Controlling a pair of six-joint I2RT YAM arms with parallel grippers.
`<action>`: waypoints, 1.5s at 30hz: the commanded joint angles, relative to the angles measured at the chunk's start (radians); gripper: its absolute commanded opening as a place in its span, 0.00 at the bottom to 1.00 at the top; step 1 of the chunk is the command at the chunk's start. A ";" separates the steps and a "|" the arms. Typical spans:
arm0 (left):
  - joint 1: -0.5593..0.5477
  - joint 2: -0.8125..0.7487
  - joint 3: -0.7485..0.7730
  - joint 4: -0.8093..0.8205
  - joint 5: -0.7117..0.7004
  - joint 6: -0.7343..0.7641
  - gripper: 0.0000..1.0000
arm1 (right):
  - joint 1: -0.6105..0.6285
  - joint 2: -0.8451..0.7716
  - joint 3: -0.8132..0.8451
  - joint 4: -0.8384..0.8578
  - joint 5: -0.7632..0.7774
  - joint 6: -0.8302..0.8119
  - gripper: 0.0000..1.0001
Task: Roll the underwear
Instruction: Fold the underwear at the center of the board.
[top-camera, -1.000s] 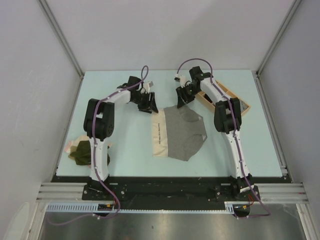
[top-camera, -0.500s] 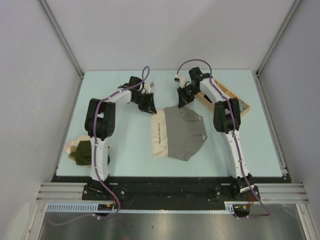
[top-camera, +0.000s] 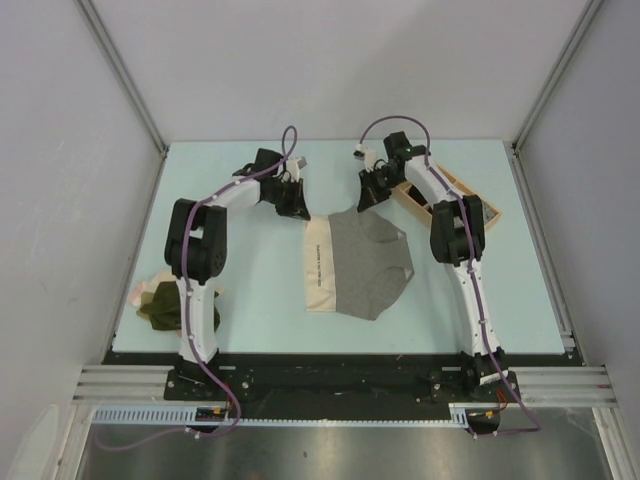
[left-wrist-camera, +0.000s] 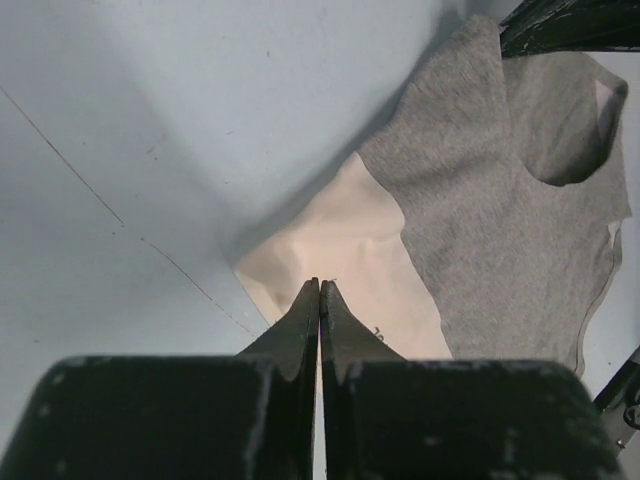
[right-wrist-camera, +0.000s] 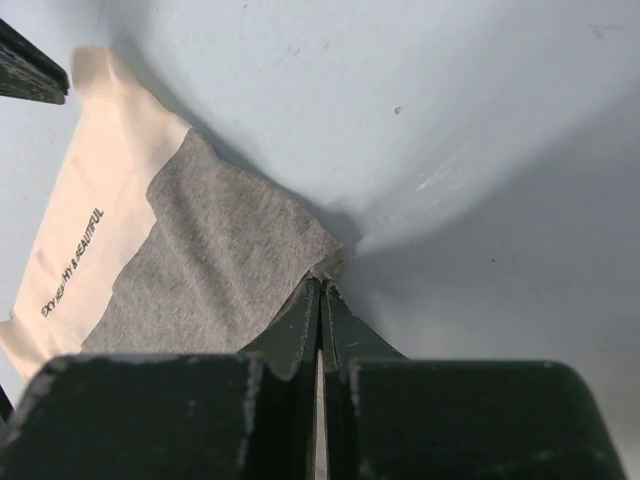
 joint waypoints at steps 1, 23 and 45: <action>-0.006 -0.113 -0.027 0.074 -0.006 0.001 0.00 | -0.023 -0.109 -0.003 0.047 -0.073 0.008 0.00; -0.017 0.083 0.184 -0.032 -0.094 0.053 0.58 | -0.028 -0.105 -0.026 0.033 -0.089 -0.013 0.00; -0.066 0.172 0.284 -0.164 -0.189 0.136 0.25 | -0.029 -0.099 -0.031 0.022 -0.102 -0.015 0.00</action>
